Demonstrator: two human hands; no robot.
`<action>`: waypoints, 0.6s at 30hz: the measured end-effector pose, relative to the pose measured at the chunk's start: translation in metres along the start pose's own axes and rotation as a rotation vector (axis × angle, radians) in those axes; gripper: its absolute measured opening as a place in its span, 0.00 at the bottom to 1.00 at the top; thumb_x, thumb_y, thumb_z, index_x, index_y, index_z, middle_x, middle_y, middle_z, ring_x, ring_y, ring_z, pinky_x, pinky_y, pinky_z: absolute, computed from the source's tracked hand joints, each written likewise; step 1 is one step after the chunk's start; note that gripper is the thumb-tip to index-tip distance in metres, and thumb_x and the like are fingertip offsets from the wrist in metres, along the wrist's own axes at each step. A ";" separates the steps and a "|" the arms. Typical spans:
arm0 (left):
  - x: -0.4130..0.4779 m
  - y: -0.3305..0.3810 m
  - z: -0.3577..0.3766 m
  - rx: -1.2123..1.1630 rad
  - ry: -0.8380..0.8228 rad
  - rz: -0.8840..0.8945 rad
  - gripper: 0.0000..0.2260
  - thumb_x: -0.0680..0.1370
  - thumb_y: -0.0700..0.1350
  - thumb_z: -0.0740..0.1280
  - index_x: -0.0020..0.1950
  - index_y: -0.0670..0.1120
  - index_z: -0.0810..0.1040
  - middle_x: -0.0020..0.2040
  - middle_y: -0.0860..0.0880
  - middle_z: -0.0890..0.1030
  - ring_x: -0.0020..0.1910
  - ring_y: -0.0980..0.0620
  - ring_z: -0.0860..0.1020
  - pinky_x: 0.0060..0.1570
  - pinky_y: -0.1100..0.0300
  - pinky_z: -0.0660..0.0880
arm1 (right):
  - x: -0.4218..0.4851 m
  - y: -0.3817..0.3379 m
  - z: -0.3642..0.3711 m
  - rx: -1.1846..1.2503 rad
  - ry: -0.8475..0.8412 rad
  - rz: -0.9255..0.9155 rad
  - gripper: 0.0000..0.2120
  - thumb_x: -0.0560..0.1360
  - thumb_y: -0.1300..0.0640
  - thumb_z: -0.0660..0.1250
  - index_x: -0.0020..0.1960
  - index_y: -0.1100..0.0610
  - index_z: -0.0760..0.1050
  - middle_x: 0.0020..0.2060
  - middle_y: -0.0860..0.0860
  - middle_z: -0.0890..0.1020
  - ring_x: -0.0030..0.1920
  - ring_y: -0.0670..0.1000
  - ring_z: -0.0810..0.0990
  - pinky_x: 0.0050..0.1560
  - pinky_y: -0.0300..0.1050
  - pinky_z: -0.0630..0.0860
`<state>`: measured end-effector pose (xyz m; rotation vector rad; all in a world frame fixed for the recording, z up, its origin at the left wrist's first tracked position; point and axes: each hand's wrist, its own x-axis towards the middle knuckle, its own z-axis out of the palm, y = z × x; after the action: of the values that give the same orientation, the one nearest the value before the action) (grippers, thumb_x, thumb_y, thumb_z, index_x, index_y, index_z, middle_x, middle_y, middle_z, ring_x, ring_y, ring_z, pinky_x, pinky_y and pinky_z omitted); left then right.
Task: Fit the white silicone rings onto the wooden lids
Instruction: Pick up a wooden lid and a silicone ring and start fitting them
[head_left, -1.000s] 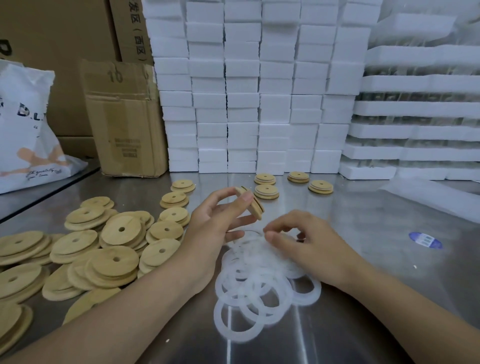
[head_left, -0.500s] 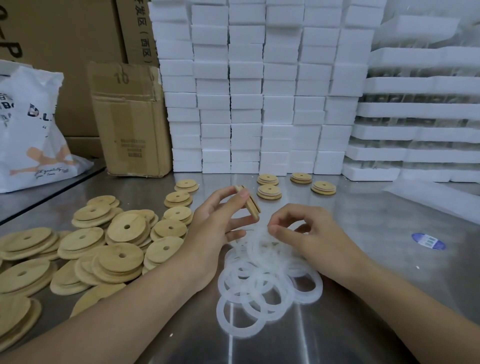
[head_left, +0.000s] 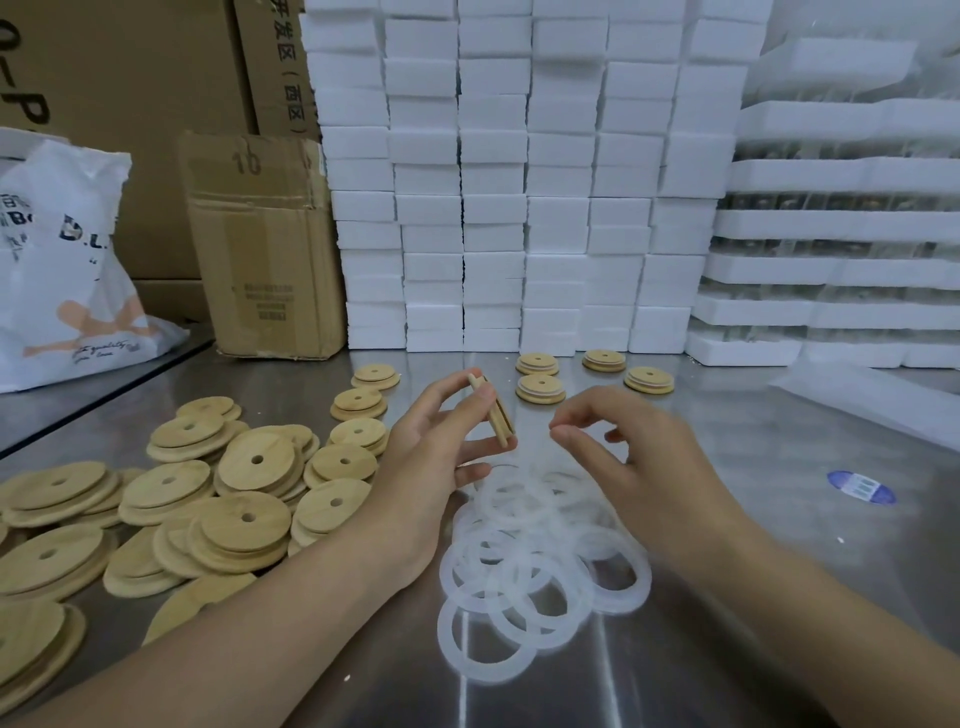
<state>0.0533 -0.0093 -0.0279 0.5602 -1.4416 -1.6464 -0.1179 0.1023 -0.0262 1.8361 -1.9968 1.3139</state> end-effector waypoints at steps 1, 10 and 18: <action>0.000 0.000 0.000 0.006 -0.012 0.011 0.17 0.78 0.56 0.74 0.67 0.60 0.83 0.60 0.50 0.86 0.53 0.46 0.89 0.54 0.50 0.79 | 0.000 -0.003 -0.001 0.015 0.032 -0.036 0.04 0.82 0.49 0.68 0.50 0.41 0.79 0.47 0.36 0.83 0.55 0.40 0.80 0.53 0.27 0.71; 0.001 -0.005 -0.001 0.158 -0.225 0.061 0.14 0.87 0.61 0.59 0.69 0.69 0.80 0.54 0.56 0.86 0.45 0.55 0.83 0.39 0.58 0.75 | -0.002 -0.026 0.001 0.149 0.188 -0.148 0.03 0.81 0.52 0.70 0.52 0.45 0.82 0.45 0.38 0.83 0.50 0.46 0.81 0.49 0.29 0.71; -0.003 -0.002 0.002 0.240 -0.395 0.081 0.16 0.85 0.59 0.62 0.68 0.56 0.82 0.55 0.41 0.83 0.40 0.51 0.80 0.36 0.58 0.69 | -0.003 -0.026 0.005 0.242 0.177 -0.060 0.04 0.80 0.52 0.71 0.51 0.44 0.83 0.45 0.40 0.84 0.51 0.48 0.82 0.49 0.38 0.75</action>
<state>0.0528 -0.0056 -0.0300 0.3105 -1.9414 -1.5884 -0.0930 0.1047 -0.0185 1.7841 -1.7461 1.6987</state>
